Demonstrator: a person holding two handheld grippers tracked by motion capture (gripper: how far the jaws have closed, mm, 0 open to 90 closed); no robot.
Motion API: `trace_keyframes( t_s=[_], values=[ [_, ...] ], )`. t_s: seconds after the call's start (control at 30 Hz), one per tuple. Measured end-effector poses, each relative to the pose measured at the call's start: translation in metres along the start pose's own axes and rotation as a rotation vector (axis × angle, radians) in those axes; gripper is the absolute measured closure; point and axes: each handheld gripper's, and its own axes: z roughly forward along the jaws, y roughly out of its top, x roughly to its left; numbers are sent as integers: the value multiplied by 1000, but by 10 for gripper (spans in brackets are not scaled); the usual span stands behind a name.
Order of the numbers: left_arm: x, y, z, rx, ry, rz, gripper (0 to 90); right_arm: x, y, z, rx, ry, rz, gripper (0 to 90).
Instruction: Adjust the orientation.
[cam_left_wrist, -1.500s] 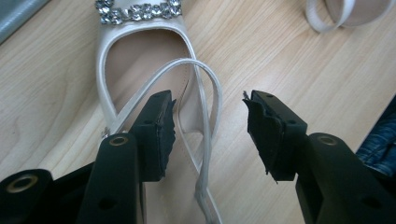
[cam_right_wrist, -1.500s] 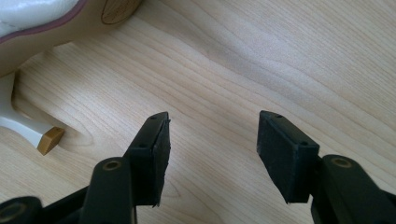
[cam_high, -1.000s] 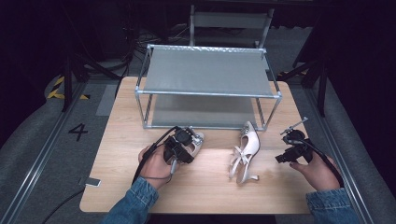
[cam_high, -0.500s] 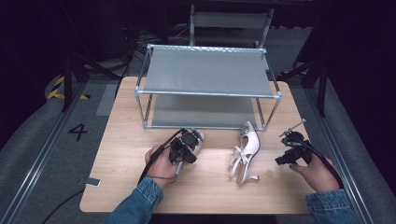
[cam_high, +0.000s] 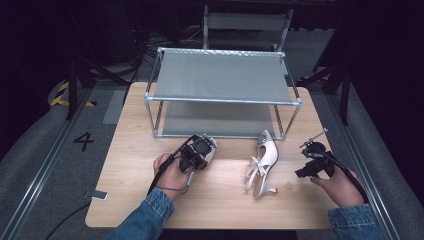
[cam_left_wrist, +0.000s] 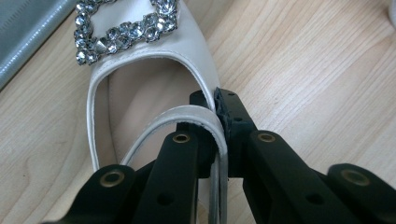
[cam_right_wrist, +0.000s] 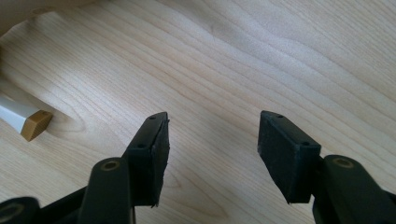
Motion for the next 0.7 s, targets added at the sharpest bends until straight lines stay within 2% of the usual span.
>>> trace_keyframes(
  t_s=[0.1,0.27,0.43,0.57,0.7],
  values=[
    [1,3,-5,-17,29,10,856,2,1,0,-1,4,-8,438],
    [6,8,-12,-47,48,9,856,2,2,1,1,2,-4,438],
    [13,13,-13,-85,77,-17,856,2,0,2,9,0,-7,438],
    [18,20,-12,-128,109,-44,856,1,-2,3,14,3,2,438],
    [24,32,-7,-148,134,-58,856,1,-4,5,16,4,-2,438]
  ],
)
